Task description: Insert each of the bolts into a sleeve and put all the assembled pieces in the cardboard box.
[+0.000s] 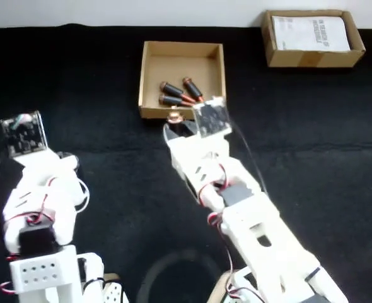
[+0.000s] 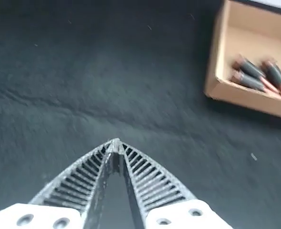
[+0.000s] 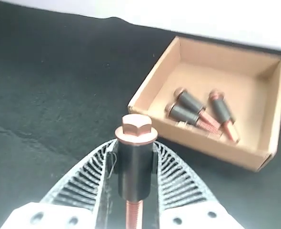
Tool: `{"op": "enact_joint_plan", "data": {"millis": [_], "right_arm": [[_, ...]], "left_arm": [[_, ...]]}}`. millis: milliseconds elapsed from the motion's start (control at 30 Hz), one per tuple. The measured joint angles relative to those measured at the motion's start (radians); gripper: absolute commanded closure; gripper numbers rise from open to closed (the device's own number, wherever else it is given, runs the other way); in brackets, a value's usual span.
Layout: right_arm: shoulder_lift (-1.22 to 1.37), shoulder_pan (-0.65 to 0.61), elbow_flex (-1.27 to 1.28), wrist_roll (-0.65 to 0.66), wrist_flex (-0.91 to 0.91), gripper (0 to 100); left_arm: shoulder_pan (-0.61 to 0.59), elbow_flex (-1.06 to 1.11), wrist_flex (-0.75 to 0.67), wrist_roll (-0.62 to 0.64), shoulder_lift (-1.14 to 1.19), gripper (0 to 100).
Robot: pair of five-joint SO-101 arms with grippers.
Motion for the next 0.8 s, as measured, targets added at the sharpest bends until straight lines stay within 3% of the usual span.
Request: {"op": "enact_joint_plan", "data": {"millis": [167,367,600,800], "right_arm": [[0.126,0.000,-0.175,0.192,0.149,99.1],[0.301,0.003,-0.330,0.526,0.242,99.1],[0.477,0.006,-0.528,0.898,0.245,99.1],[0.649,0.038,-0.732,1.092,0.245,99.1]], "left_arm": [[-0.003,0.281,-0.284,0.002,-0.087,99],[-0.003,0.532,-0.592,0.000,-0.164,99],[-0.003,0.540,-0.626,0.002,-0.189,99],[0.000,0.540,-0.502,0.002,-0.189,99]]}}
